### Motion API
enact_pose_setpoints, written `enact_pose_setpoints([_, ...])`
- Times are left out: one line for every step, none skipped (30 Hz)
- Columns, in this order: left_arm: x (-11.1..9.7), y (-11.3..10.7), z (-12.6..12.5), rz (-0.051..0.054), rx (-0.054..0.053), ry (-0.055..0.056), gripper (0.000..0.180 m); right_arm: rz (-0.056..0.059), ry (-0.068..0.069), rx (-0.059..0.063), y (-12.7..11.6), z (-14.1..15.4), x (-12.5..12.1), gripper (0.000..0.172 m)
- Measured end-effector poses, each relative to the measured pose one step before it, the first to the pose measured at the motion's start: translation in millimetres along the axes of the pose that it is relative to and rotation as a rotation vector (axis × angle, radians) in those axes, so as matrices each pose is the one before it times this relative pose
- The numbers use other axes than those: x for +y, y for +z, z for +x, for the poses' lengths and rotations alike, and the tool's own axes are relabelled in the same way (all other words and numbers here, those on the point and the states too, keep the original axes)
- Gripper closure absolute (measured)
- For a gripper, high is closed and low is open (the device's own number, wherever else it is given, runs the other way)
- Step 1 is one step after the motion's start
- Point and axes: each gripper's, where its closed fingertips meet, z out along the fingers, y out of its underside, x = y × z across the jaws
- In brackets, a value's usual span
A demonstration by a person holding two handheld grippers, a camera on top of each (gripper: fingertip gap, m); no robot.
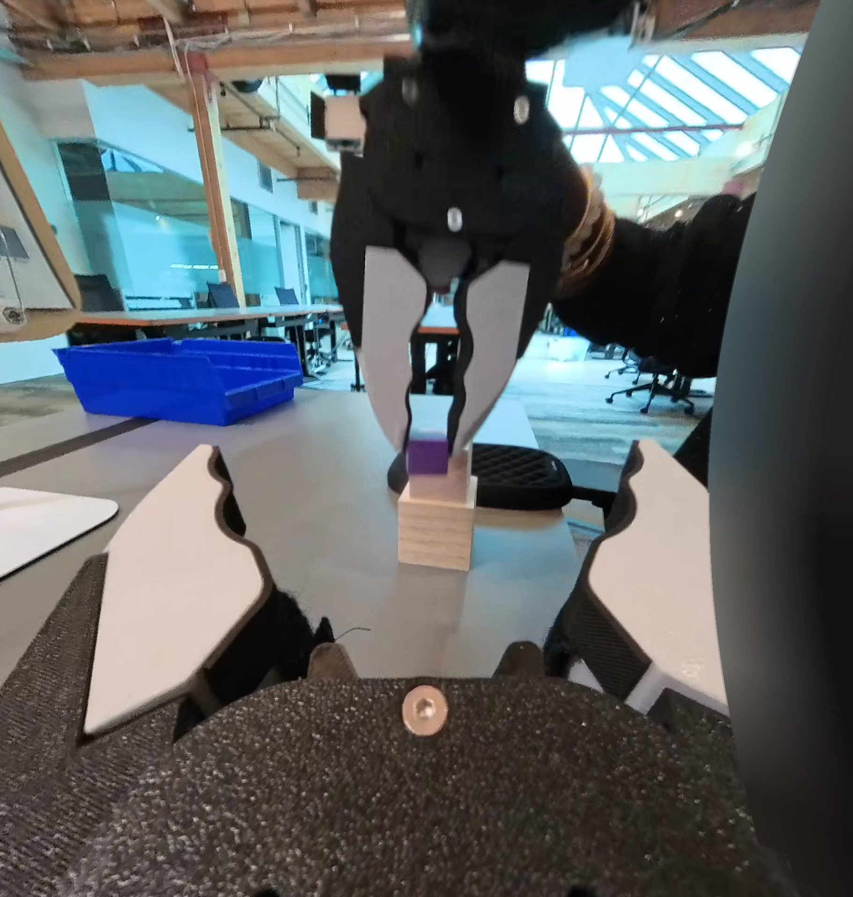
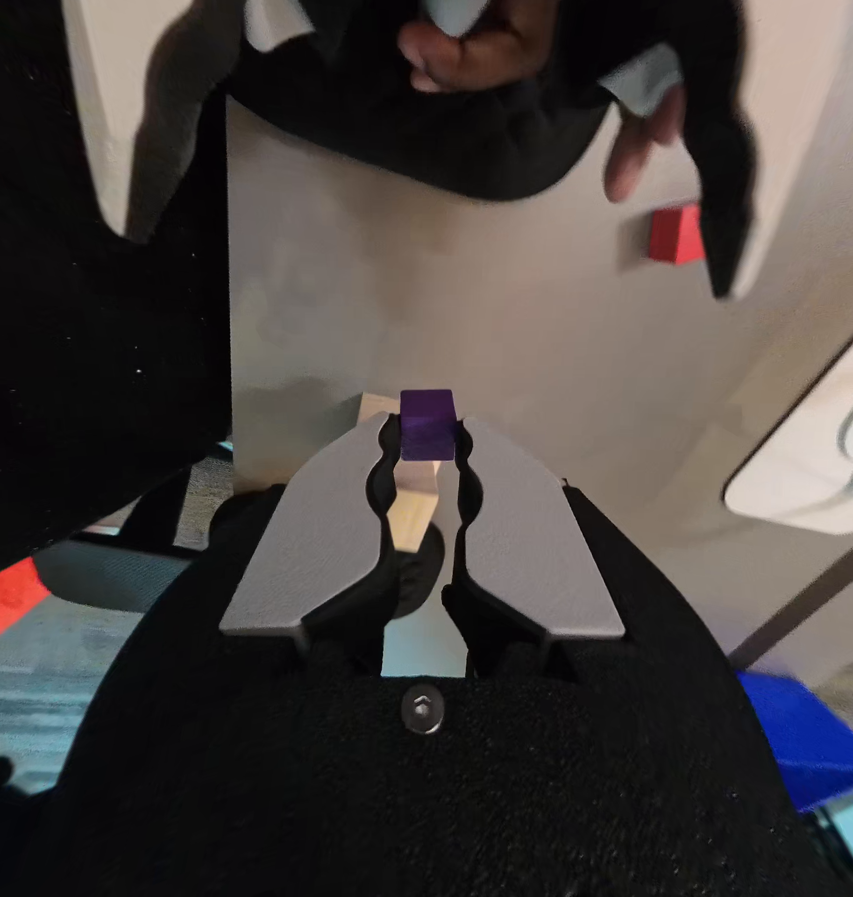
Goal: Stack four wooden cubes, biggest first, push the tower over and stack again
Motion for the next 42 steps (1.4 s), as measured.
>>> enact_pose_setpoints([3.42, 2.44, 0.42, -0.0277, -0.0057, 0.0104, 0.035, -0.0018, 0.0319, 0.0046, -7.75, 0.7, 6.2, 0.15])
enact_pose_setpoints([3.48, 2.59, 0.97, -0.0289, -0.0034, 0.014, 0.035, -0.0072, 0.0318, 0.005, -6.73, 0.76, 7.15, 0.15])
enact_pose_setpoints([3.44, 2.56, 0.91, -0.0277, -0.0046, 0.0155, 0.035, -0.0116, 0.0291, 0.0072, -5.43, 0.97, 7.91, 0.15])
enact_pose_setpoints([2.96, 2.26, 0.6, -0.0249, -0.005, 0.013, 0.036, -0.0151, 0.0263, 0.0082, -3.91, 1.15, 8.41, 0.15])
enact_pose_setpoints([2.69, 2.06, 0.35, -0.0223, -0.005, 0.0095, 0.036, -0.0154, 0.0234, 0.0037, -2.37, 0.42, 8.1, 0.15])
enact_pose_setpoints([2.29, 1.76, 0.26, -0.0194, -0.0038, 0.0079, 0.037, -0.0116, 0.0194, -0.0023, -0.85, -0.53, 7.14, 0.15])
enact_pose_setpoints([1.64, 1.31, 0.51, -0.0136, -0.0007, 0.0063, 0.038, -0.0086, 0.0157, -0.0056, 0.46, -1.11, 5.9, 0.151])
enact_pose_setpoints([0.85, 0.74, 0.31, -0.0079, 0.0, 0.0031, 0.04, -0.0081, 0.0114, -0.008, 1.45, -1.79, 5.13, 0.151])
enact_pose_setpoints([0.6, 0.37, 0.4, -0.0046, 0.0011, 0.0025, 0.042, -0.0068, 0.0075, -0.008, 2.01, -1.91, 4.02, 0.151])
enact_pose_setpoints([0.49, 0.46, 0.1, -0.0037, -0.0007, 0.0021, 0.042, -0.0042, 0.0047, -0.0081, 2.26, -2.15, 2.96, 0.151])
enact_pose_setpoints([0.48, 0.41, 0.15, -0.0045, -0.0004, 0.002, 0.041, -0.0016, 0.0038, -0.0085, 2.31, -2.14, 1.81, 0.151])
enact_pose_setpoints([0.7, 0.49, 0.25, -0.0055, -0.0003, 0.003, 0.041, -0.001, 0.0024, -0.0063, 2.33, -1.83, 1.1, 0.151])
enact_pose_setpoints([0.78, 0.57, 0.04, -0.0061, -0.0017, 0.0026, 0.04, -0.0005, -0.0011, -0.0032, 2.24, -1.35, 0.5, 0.151])
enact_pose_setpoints([0.83, 0.62, 0.14, -0.0072, -0.0006, 0.0022, 0.039, -0.0004, -0.0032, -0.0036, 1.93, -1.27, 0.09, 0.151])
enact_pose_setpoints([0.81, 0.66, 0.22, -0.0071, 0.0005, 0.0017, 0.039, 0.0003, -0.0024, -0.005, 1.78, -1.24, -0.26, 0.151])
enact_pose_setpoints([0.58, 0.56, 0.13, -0.0046, 0.0002, 0.0013, 0.039, 0.0008, -0.0008, -0.0034, 1.62, -0.89, -0.47, 0.151])
enact_pose_setpoints([0.11, 0.09, 0.01, -0.001, -0.0007, 0.0008, 0.039, -0.0027, 0.0007, -0.0013, 1.39, -0.22, -0.03, 0.151])
enact_pose_setpoints([-0.22, -0.1, 0.07, 0.0017, 0.0002, -0.0001, 0.039, -0.0043, 0.0013, 0.0018, 1.19, 0.43, 0.33, 0.15])
enact_pose_setpoints([-0.24, -0.22, 0.16, 0.0027, 0.0016, 0.0002, 0.039, -0.0046, 0.003, 0.002, 0.88, 0.75, 0.36, 0.15])
enact_pose_setpoints([-0.3, -0.21, 0.08, 0.0024, 0.0013, -0.0005, 0.039, -0.0018, 0.0038, -0.0001, 0.69, 0.63, 0.05, 0.151])
enact_pose_setpoints([-0.15, -0.07, -0.02, 0.0013, 0.0006, -0.0009, 0.039, 0.0006, 0.0036, -0.0023, 0.46, 0.39, -0.33, 0.151])
enact_pose_setpoints([-0.08, -0.11, 0.07, 0.0007, 0.0013, -0.0008, 0.039, -0.0001, 0.004, 0.0002, 0.41, 0.68, -0.25, 0.151])
enact_pose_setpoints([-0.14, -0.07, 0.03, 0.0012, 0.0011, -0.0006, 0.039, -0.0021, 0.0036, 0.001, 0.37, 0.79, 0.09, 0.15])
enact_pose_setpoints([-0.26, -0.14, 0.02, 0.002, 0.0005, -0.0007, 0.039, -0.0023, 0.0023, -0.0011, 0.35, 0.31, 0.06, 0.151])
enact_pose_setpoints([-0.34, -0.25, -0.2, 0.0028, -0.0003, -0.0013, 0.039, -0.0004, 0.0016, -0.0019, 0.38, 0.06, -0.11, 0.151])
enact_pose_setpoints([-0.29, -0.23, -0.22, 0.0031, -0.0009, -0.0019, 0.039, 0.0005, 0.0014, -0.0032, 0.23, -0.29, -0.24, 0.151])
enact_pose_setpoints([-0.25, -0.17, -0.16, 0.002, 0.0002, -0.0019, 0.039, 0.0002, 0.0024, -0.0028, 0.3, -0.3, -0.31, 0.151])
enact_pose_setpoints([-0.08, -0.08, -0.17, 0.0007, -0.0002, -0.0014, 0.039, -0.0005, 0.0018, 0.0002, 0.35, 0.02, -0.14, 0.151])
enact_pose_setpoints([0.02, 0.12, 0.04, -0.0001, 0.0007, -0.0001, 0.039, -0.0021, 0.0006, 0.0015, 0.34, 0.28, -0.05, 0.15])
enact_pose_setpoints([0.05, 0.0, 0.3, -0.0005, 0.0013, 0.0013, 0.04, -0.0019, 0.0014, -0.0004, 0.35, -0.02, -0.07, 0.15])
enact_pose_setpoints([0.09, 0.13, 0.36, -0.0009, 0.0014, 0.0028, 0.04, -0.001, 0.0018, -0.0033, 0.61, -0.34, -0.18, 0.151])
enact_pose_setpoints([0.15, 0.15, 0.43, -0.0014, 0.0012, 0.0031, 0.04, -0.0006, 0.0018, -0.0017, 0.55, -0.13, -0.13, 0.151])
enact_pose_setpoints([0.28, 0.11, 0.12, -0.0016, -0.0001, 0.0023, 0.04, 0.0015, 0.0022, 0.0003, 0.21, 0.18, -0.26, 0.151])
enact_pose_setpoints([0.23, 0.22, 0.12, -0.0018, 0.0, 0.0013, 0.04, 0.0033, 0.0035, 0.0008, -0.06, 0.17, -0.46, 0.151])
enact_pose_setpoints([0.21, 0.13, 0.13, -0.0017, 0.0, 0.0008, 0.04, 0.0013, 0.0034, -0.0004, 0.0, 0.12, -0.2, 0.15])
enact_pose_setpoints([0.1, 0.13, 0.08, -0.0008, 0.0003, 0.0003, 0.04, 0.0004, 0.0035, -0.0012, 0.04, -0.13, 0.09, 0.15])
enact_pose_setpoints([-0.07, -0.06, -0.07, 0.0006, -0.0004, 0.0, 0.04, -0.0001, 0.0019, -0.0004, 0.01, 0.0, 0.14, 0.15])
enact_pose_setpoints([-0.21, -0.17, -0.17, 0.0017, -0.0008, -0.0004, 0.04, 0.0003, -0.0005, 0.001, 0.03, 0.04, 0.15, 0.15])
enact_pose_setpoints([-0.22, -0.12, -0.18, 0.0018, -0.0007, -0.0013, 0.04, -0.0001, -0.0004, 0.001, -0.01, 0.04, 0.1, 0.15])
enact_pose_setpoints([-0.19, -0.2, -0.18, 0.0017, 0.0003, -0.0013, 0.04, -0.0015, 0.0004, -0.0002, 0.0, -0.09, 0.39, 0.15])
enact_pose_setpoints([-0.06, -0.03, -0.11, 0.0005, -0.0004, -0.0008, 0.04, -0.0006, 0.0004, -0.0003, 0.07, 0.0, 0.28, 0.15])
enact_pose_setpoints([0.09, 0.14, -0.02, -0.0007, -0.0004, 0.0003, 0.04, 0.0011, 0.0011, -0.0013, -0.01, 0.05, 0.01, 0.15])
